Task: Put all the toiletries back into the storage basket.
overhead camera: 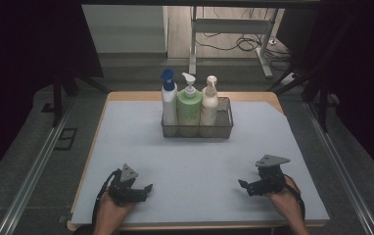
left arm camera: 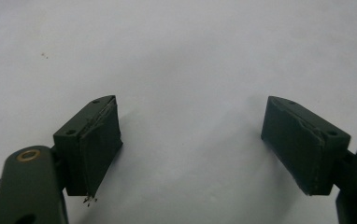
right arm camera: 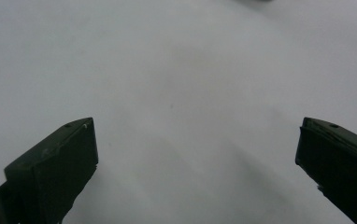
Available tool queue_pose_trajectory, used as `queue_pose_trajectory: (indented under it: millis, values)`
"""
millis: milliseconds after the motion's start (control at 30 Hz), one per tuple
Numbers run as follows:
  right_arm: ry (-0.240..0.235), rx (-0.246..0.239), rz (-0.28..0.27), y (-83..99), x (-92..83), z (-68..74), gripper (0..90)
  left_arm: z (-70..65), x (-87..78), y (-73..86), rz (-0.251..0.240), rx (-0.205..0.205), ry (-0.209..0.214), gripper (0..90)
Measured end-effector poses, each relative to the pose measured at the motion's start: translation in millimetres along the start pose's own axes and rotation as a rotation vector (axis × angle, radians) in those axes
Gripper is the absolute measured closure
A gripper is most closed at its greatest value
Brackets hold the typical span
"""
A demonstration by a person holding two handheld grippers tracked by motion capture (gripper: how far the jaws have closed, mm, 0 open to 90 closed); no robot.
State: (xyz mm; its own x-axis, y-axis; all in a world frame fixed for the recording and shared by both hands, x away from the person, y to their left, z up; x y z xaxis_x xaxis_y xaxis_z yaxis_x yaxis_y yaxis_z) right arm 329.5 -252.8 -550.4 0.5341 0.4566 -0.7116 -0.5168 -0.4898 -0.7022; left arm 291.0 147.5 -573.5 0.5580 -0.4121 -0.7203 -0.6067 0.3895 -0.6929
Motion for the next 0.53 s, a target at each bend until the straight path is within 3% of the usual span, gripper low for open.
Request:
queue_pose_trajectory:
  millis: [233, 533]
  values:
    - [0.003, 0.023, 0.023, 19.3, 10.7, -2.2, 0.0, 0.0, 0.0, -0.1, 0.001, 0.002, 0.000, 19.2]
    - [-0.008, 0.027, 0.013, 19.9, 10.5, -2.3, 1.2, -0.2, 0.2, 0.0, 0.003, 0.003, -0.004, 18.6]
Point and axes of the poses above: each handheld gripper's, and its own axes: x roughly forward along the jaws, y roughly out of its underside, z roughly to its left, the point moved 7 cm from there along x, roughly forward along the jaws
